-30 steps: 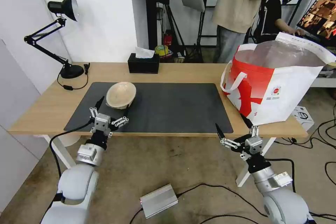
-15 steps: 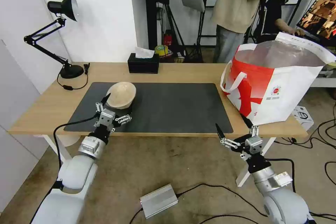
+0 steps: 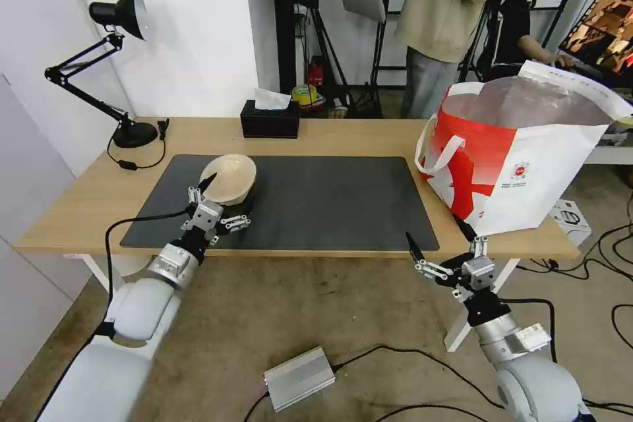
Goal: Pick up the trash from the table and place it into the takeout bag.
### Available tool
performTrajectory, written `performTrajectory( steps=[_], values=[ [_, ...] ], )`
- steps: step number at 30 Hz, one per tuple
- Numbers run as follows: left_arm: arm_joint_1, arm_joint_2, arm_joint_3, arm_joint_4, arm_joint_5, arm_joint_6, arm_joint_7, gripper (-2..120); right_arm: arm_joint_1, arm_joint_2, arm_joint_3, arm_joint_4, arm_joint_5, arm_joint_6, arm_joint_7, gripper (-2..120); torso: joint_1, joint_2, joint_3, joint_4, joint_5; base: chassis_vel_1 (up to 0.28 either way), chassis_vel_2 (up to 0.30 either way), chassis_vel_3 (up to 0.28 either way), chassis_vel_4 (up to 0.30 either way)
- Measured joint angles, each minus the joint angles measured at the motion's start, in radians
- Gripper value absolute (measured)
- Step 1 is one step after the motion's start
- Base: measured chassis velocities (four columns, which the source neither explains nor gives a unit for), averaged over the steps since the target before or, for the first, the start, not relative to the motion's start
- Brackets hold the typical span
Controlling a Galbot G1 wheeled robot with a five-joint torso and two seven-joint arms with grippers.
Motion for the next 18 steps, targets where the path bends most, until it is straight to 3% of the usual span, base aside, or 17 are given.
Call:
performTrajectory(
  steps=[7, 18],
  values=[
    [-0.044, 0.056, 0.036, 0.03, -0.02, 0.03, 0.008, 100, 0.0, 0.0, 0.0, 0.0, 0.0, 0.0, 0.0, 100, 0.0, 0.0, 0.0, 0.0, 0.0, 0.0, 0.0, 0.0, 0.0],
    [-0.106, 0.082, 0.092, 0.078, -0.019, 0.074, 0.01, 100, 0.0, 0.0, 0.0, 0.0, 0.0, 0.0, 0.0, 100, 0.0, 0.0, 0.0, 0.0, 0.0, 0.0, 0.0, 0.0, 0.0]
  ],
)
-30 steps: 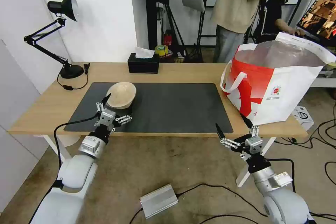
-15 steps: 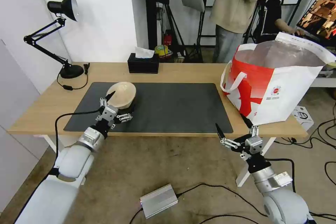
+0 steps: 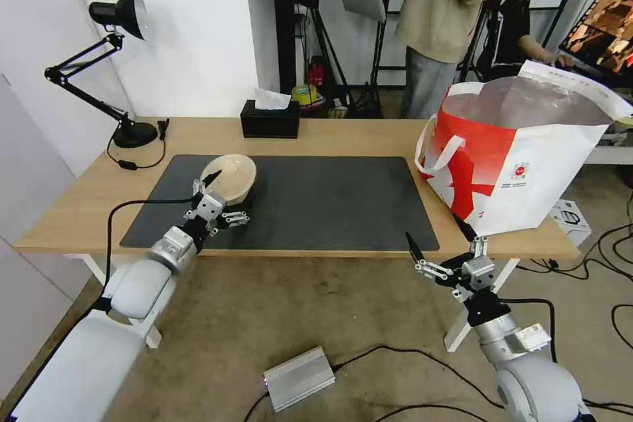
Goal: Pick up the trash from the table and place it into the takeout bag.
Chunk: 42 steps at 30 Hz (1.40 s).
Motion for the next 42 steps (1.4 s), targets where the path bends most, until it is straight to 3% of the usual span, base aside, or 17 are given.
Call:
performTrajectory(
  steps=[21, 42],
  values=[
    [-0.142, -0.004, 0.096, 0.103, 0.069, 0.073, 0.024, 100, 0.0, 0.0, 0.0, 0.0, 0.0, 0.0, 0.0, 100, 0.0, 0.0, 0.0, 0.0, 0.0001, 0.0, 0.0, 0.0, 0.0],
    [-0.193, -0.013, 0.09, 0.168, 0.136, 0.103, 0.087, 100, 0.0, 0.0, 0.0, 0.0, 0.0, 0.0, 0.0, 100, 0.0, 0.0, 0.0, 0.0, 0.0, 0.0, 0.0, 0.0, 0.0]
  ],
)
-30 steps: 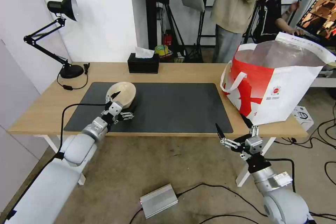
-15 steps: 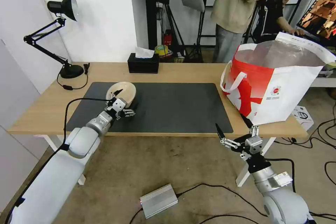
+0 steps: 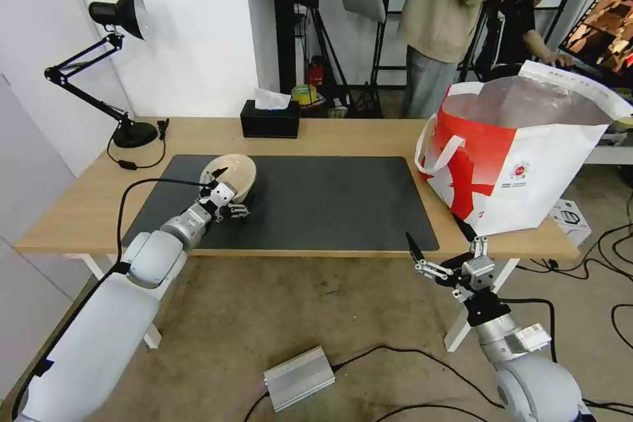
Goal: Pick up the trash from the table and place it into the takeout bag.
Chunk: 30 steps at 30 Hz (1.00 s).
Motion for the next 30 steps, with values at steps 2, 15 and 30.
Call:
performTrajectory(
  steps=[2, 15, 30],
  values=[
    [-0.001, 0.001, 0.0, 0.006, 0.001, 0.0, 0.002, 100, 0.0, 0.0, 0.0, 0.0, 0.0, 0.0, 0.0, 100, 0.0, 0.0, 0.0, 0.0, 0.0, 0.0, 0.0, 0.0, 0.0],
    [-0.016, 0.005, -0.001, 0.043, 0.018, -0.001, 0.006, 100, 0.0, 0.0, 0.0, 0.0, 0.0, 0.0, 0.0, 100, 0.0, 0.0, 0.0, 0.0, -0.0001, 0.0, 0.0, 0.0, 0.0],
    [-0.015, 0.011, -0.017, 0.065, 0.029, -0.005, 0.007, 100, 0.0, 0.0, 0.0, 0.0, 0.0, 0.0, 0.0, 100, 0.0, 0.0, 0.0, 0.0, 0.0, 0.0, 0.0, 0.0, 0.0]
  ],
)
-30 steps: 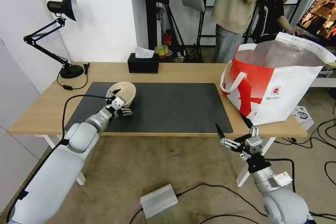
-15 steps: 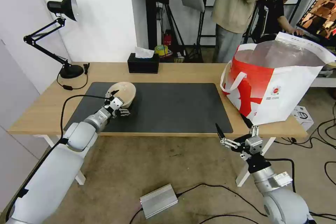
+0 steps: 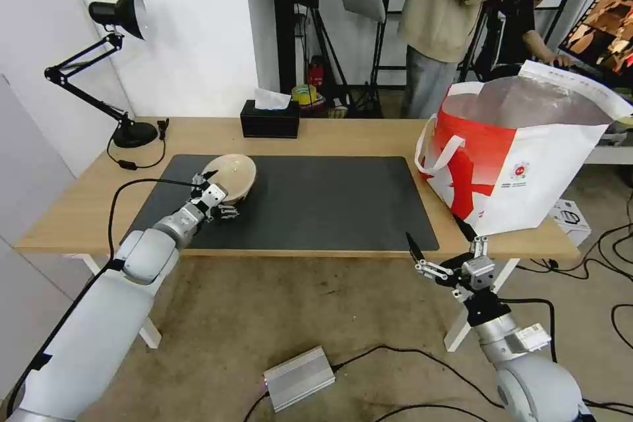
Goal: Pick up the trash from the table and place it into the takeout bag.
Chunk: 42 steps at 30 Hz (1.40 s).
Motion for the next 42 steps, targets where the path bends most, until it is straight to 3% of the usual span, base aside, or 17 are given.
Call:
performTrajectory(
  steps=[8, 22, 34, 42],
  values=[
    [-0.002, -0.003, -0.004, 0.01, 0.001, -0.001, 0.0, 95, 0.0, 0.0, 0.0, 0.0, 0.0, 0.0, 0.0, 100, 0.0, 0.0, 0.0, -0.0001, 0.0, 0.0, 0.0, 0.0, 0.0],
    [-0.003, -0.003, 0.003, 0.016, 0.002, -0.006, 0.0, 39, 0.0, 0.0, 0.0, 0.0, 0.0, 0.0, 0.0, 100, 0.0, 0.0, 0.0, 0.0, 0.0, 0.0, 0.0, 0.0, 0.0],
    [0.004, -0.001, 0.001, 0.015, 0.006, -0.006, 0.0, 1, 0.0, 0.0, 0.0, 0.0, 0.0, 0.0, 0.0, 100, 0.0, 0.0, 0.0, 0.0, 0.0, 0.0, 0.0, 0.0, 0.0],
    [0.009, -0.005, 0.001, 0.015, 0.007, -0.008, 0.0, 1, 0.0, 0.0, 0.0, 0.0, 0.0, 0.0, 0.0, 100, 0.0, 0.0, 0.0, 0.0, 0.0, 0.0, 0.0, 0.0, 0.0]
  ],
)
